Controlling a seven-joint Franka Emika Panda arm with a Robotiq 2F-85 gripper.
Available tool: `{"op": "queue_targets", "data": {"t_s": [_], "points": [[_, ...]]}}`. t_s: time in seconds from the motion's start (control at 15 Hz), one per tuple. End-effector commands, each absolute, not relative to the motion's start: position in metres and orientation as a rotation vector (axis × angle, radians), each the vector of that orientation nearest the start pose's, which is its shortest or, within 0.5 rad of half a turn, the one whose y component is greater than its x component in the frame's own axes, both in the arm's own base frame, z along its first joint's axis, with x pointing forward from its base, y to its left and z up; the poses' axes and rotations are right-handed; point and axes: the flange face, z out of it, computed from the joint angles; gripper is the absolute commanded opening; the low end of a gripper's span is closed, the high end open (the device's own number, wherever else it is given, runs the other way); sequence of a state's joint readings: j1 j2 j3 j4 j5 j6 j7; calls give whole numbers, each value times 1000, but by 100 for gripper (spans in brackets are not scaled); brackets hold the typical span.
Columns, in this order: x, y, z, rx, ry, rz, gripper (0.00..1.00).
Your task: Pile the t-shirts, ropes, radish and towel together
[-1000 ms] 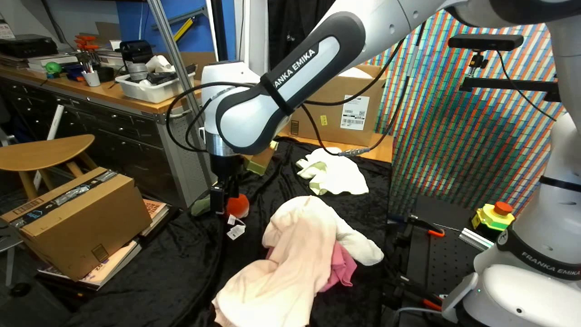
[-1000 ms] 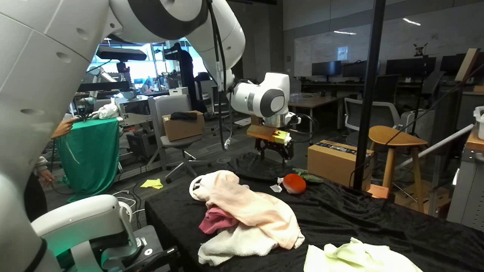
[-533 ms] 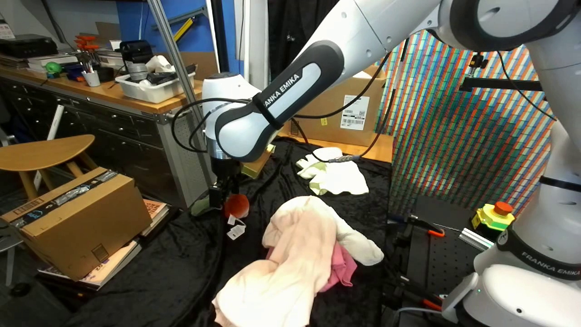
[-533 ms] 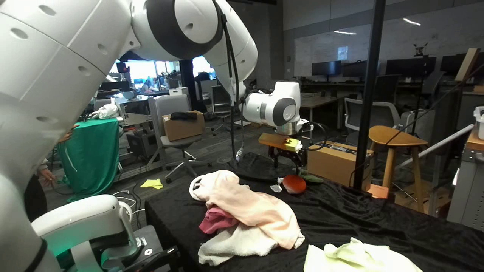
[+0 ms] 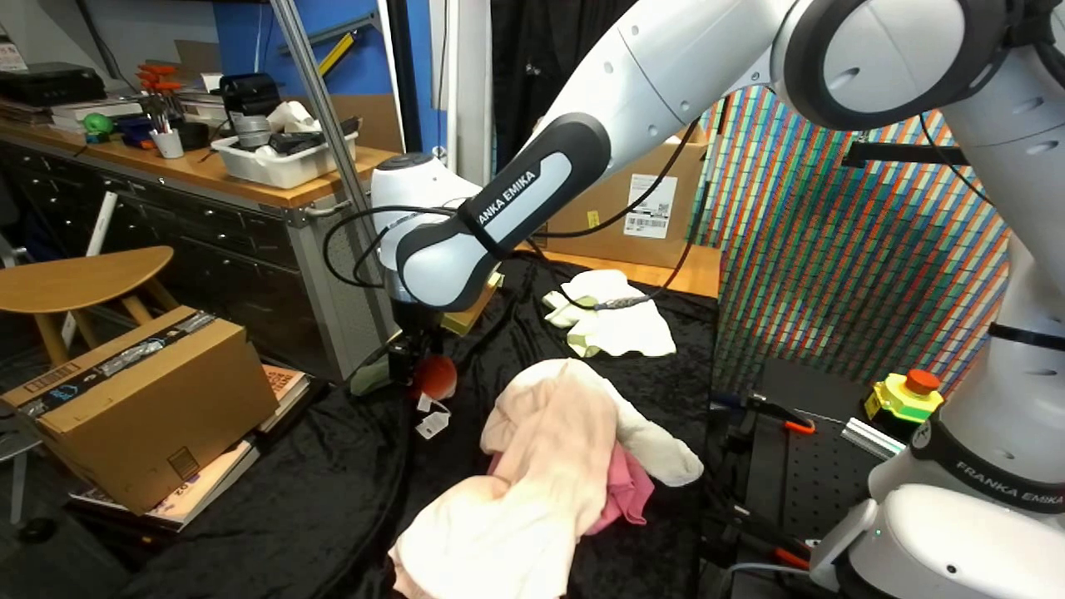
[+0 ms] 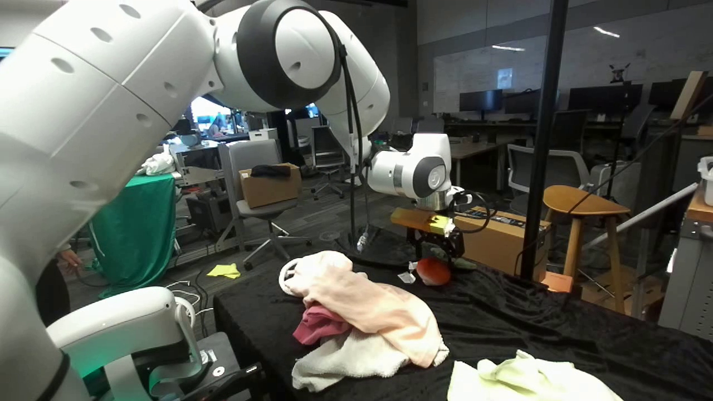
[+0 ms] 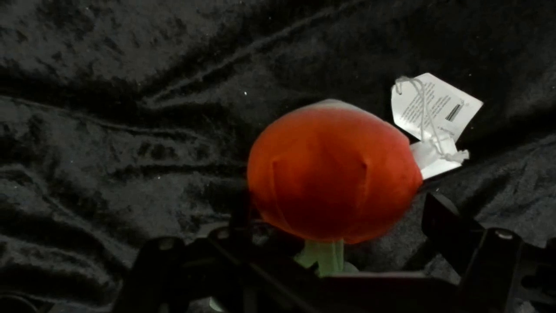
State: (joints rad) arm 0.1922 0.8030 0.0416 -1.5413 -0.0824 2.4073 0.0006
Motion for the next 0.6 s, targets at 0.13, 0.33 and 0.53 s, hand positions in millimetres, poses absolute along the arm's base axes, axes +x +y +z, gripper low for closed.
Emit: {"op": "queue_targets", "data": {"t_s": [0.13, 0.33, 0.53], "points": [[703, 161, 180, -3173, -407, -90, 75], [703, 160, 181, -3171, -398, -67, 58], [703, 160, 184, -3176, -392, -56, 36]]}}
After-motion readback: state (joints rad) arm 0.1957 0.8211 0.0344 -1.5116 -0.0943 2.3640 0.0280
